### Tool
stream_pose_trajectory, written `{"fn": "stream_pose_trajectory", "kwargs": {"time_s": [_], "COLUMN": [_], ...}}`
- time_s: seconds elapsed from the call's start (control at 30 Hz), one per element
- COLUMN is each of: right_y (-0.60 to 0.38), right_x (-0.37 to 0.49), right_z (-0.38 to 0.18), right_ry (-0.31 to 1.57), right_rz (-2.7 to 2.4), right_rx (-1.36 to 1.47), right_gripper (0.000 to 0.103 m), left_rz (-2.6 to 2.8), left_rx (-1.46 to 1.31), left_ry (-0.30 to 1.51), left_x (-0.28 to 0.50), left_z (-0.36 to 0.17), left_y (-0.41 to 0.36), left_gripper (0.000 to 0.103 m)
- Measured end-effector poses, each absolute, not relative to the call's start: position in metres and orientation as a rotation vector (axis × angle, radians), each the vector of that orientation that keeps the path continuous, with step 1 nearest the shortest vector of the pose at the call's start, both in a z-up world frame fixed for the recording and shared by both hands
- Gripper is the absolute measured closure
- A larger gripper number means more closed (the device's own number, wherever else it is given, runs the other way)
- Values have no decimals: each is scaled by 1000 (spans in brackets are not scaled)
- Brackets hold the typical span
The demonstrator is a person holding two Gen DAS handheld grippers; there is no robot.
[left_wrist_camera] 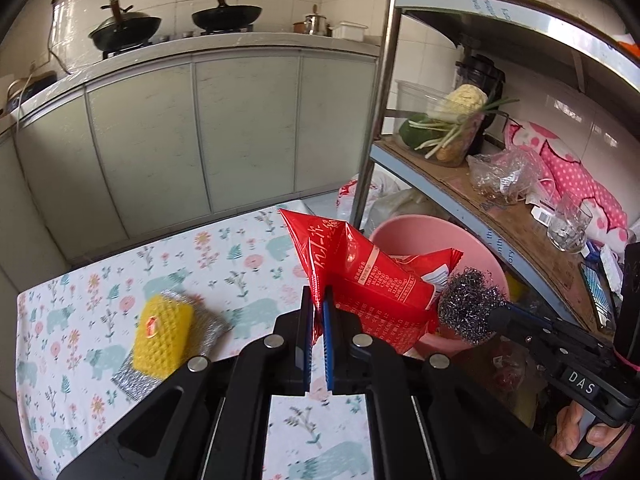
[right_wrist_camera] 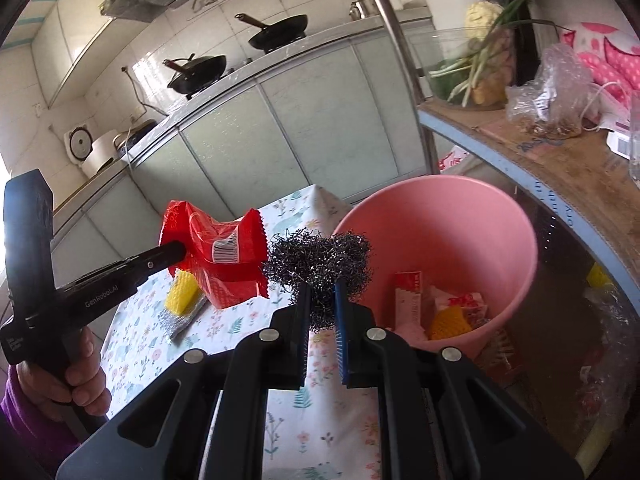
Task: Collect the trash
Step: 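Carry red snack bag and steel wool into the pink bucket and open both tools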
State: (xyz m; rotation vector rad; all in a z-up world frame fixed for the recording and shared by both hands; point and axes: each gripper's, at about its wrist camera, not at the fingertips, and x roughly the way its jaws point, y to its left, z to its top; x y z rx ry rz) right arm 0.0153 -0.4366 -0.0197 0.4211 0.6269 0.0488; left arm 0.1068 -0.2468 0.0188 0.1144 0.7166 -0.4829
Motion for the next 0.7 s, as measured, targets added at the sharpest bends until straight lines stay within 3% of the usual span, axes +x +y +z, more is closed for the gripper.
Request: {"fn": "stream_pose_trajectory", "kwargs": {"time_s": [0.7], "right_y": [-507], "right_x": [33], "right_z": [-53], "right_ry": [664], "right_rz": [-121], "right_rx": [467], "right_gripper": [91], "left_rz": [-640], "left_rx": [205], "left_ry": [780], "left_x": [135], "left_z": [-22], "left_y": [-354], "left_gripper": [99]}}
